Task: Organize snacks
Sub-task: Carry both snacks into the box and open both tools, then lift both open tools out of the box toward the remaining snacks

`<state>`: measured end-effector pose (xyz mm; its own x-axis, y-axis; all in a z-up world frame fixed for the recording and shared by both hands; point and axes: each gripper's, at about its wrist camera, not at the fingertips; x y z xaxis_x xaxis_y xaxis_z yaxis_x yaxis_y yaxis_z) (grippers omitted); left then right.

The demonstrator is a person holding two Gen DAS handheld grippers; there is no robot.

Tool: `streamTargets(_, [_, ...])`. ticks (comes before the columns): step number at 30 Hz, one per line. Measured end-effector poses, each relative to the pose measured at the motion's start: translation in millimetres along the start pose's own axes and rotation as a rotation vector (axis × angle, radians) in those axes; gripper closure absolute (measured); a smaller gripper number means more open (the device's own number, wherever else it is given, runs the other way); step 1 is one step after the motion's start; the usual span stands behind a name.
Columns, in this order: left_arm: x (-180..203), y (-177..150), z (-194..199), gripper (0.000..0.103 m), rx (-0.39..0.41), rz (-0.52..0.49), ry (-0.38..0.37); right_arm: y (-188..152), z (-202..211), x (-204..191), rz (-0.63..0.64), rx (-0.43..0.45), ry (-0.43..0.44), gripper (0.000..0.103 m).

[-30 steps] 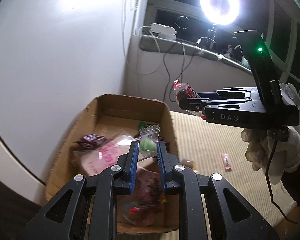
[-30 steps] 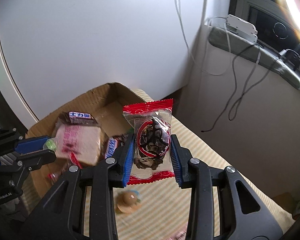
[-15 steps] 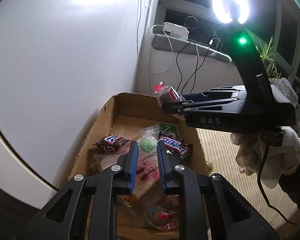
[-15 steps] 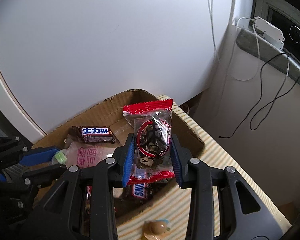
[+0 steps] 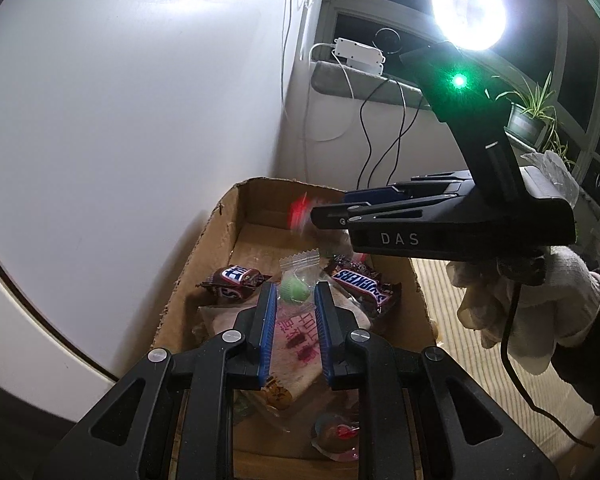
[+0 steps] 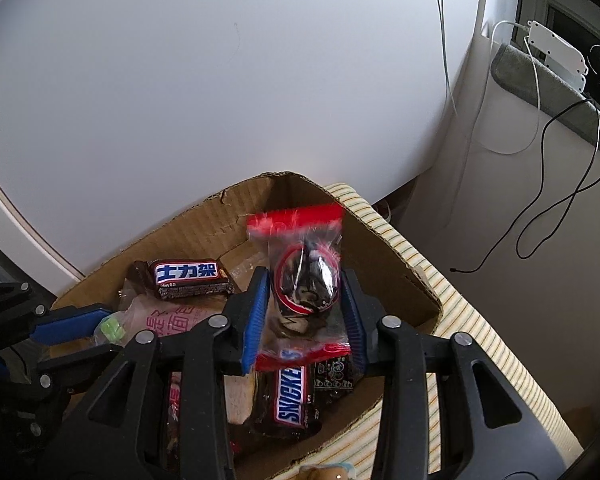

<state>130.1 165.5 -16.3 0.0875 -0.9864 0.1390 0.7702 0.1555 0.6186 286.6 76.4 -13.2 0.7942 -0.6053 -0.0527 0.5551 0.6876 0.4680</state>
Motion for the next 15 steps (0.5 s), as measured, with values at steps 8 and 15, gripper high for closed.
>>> streamTargets(8, [-0.1, -3.7, 2.6, 0.045, 0.007, -0.003, 0.019, 2.0, 3.4, -3.1, 0.005, 0.018, -0.022, 0.019])
streamTargets(15, [-0.7, -5.9, 3.3, 0.039, 0.000, 0.001, 0.037, 1.3, 6.6, -4.5, -0.002, 0.015, -0.043, 0.017])
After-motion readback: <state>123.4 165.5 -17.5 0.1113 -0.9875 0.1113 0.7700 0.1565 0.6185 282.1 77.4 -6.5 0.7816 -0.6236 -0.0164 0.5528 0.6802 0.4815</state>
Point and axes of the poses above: each gripper's, at about its wrist camera, not at the fingertips, and z roughly against the way its jaws point, x to its right, y to its top, and after that the axes turned 12 degrees about -x, right-handed
